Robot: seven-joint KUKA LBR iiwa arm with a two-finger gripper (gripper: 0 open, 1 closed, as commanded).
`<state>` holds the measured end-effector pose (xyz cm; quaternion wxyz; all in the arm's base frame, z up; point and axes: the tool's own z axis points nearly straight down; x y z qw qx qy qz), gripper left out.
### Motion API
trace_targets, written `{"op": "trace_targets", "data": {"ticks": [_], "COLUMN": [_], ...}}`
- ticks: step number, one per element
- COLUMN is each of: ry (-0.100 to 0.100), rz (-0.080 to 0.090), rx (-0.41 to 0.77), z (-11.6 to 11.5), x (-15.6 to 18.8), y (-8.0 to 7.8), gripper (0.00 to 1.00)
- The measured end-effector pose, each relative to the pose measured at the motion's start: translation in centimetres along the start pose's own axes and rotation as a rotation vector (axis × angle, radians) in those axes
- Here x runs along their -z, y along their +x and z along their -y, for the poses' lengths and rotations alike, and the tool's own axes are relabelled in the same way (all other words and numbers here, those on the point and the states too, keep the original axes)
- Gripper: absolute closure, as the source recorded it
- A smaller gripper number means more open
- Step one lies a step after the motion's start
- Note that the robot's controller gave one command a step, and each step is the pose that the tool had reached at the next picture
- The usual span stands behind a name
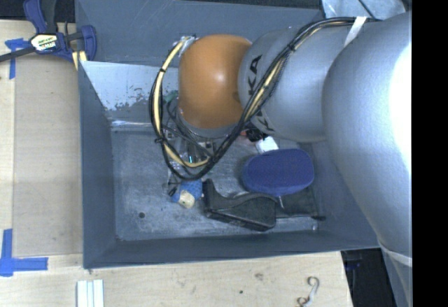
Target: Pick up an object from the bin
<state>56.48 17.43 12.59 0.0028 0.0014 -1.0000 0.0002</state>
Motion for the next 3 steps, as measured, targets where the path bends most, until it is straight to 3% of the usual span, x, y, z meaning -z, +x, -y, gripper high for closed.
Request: {"op": "trace_targets", "data": {"ticks": [1,2,3], "ry": [0.002,-0.002,-0.001], "rz": [0.001,0.007,0.016], "rx": [0.151,0.152,0.145], "z": [4.4,4.1,5.4], "x": [-4.7,-4.5,10.3], "y": [5.9,5.7,5.9], "gripper": [0.0,1.0,1.0]}}
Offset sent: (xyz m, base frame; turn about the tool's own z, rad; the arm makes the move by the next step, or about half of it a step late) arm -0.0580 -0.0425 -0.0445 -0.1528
